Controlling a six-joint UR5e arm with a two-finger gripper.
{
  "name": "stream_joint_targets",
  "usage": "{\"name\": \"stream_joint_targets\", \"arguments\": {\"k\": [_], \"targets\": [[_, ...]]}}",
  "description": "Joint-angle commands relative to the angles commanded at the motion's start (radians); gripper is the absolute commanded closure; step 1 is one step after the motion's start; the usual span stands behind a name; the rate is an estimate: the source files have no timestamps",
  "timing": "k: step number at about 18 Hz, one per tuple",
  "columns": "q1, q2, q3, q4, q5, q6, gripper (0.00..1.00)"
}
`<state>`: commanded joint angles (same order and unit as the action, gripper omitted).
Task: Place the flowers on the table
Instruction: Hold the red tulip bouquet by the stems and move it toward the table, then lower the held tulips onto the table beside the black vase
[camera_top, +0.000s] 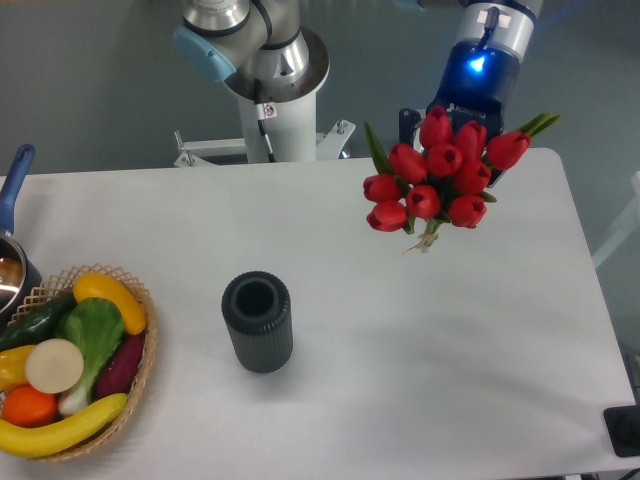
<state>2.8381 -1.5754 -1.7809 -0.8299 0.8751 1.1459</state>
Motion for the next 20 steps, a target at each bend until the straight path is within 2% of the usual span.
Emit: {"name": "stream_joint_targets", "arguments": {"k": [3, 5, 8, 11, 15, 20], "targets": [[-0.097, -0.032, -0.008, 0.000, 0.241, 0.060, 0.53], [-0.135, -0.063, -0.003, -0.003, 0.342, 0.090, 0.53], [-0.155, -0.116, -0.002, -0.008, 0.479, 0.175, 0.53], [-0.175, -0.182, 0.003, -0.037, 0.600, 0.267, 0.54], [-0.192, -0.284, 0.017, -0.031, 0.692, 0.334, 0.55], [-0.217, -0.333, 0.012, -0.028, 0.789, 0.380, 0.55]]}}
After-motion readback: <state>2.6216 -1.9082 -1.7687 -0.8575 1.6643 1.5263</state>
